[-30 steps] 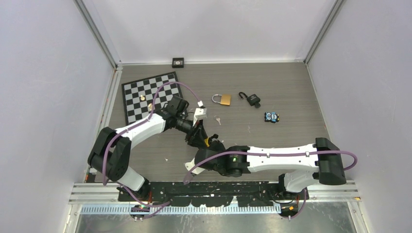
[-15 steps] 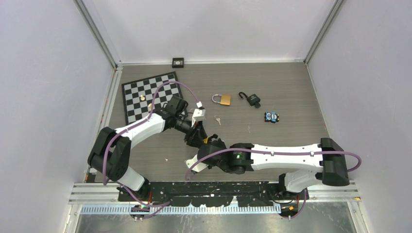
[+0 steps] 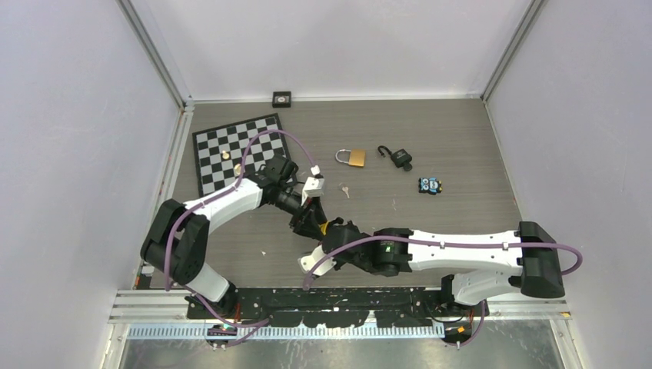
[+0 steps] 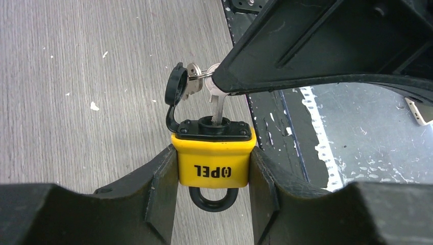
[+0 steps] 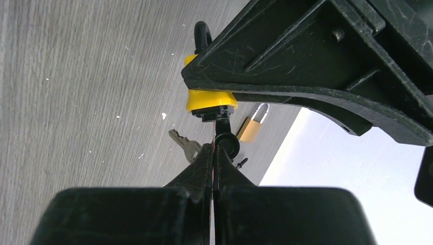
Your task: Unlock with the key
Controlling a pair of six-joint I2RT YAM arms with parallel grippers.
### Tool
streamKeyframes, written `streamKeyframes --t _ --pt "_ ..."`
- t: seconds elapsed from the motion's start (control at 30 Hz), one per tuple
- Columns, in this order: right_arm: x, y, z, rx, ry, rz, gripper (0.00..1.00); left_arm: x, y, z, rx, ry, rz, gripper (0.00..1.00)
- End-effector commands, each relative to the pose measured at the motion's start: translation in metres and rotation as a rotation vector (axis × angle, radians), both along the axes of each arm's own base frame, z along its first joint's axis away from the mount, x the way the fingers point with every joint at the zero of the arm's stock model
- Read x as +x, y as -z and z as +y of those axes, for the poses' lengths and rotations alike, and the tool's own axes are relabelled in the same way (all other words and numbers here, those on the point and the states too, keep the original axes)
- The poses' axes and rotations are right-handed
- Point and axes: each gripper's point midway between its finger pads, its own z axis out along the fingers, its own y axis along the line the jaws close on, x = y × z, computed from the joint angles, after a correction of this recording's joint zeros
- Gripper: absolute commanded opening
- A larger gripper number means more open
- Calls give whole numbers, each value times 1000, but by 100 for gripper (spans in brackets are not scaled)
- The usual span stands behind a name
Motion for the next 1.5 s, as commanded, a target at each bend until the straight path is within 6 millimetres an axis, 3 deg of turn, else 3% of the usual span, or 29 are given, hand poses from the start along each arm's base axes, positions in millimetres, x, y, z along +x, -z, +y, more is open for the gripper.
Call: streamKeyframes --t 0.0,0.37,0.57,0.93,1.17,1.47 --pt "6 -7 2 26 -7 -46 1 3 -28 -9 -91 35 -1 0" --pt "10 -14 8 65 97 124 1 6 -22 -4 -79 15 -131 0" --pt "11 -6 8 35 101 156 0 3 -20 -3 -84 35 -164 0" --pt "31 -3 2 -44 74 -103 0 5 -22 -7 -61 26 -60 0" --pt "31 -5 6 -103 45 -226 1 7 -24 -8 -54 8 -51 0" --pt "15 -12 22 6 57 -107 0 8 -25 -9 -54 0 -42 0"
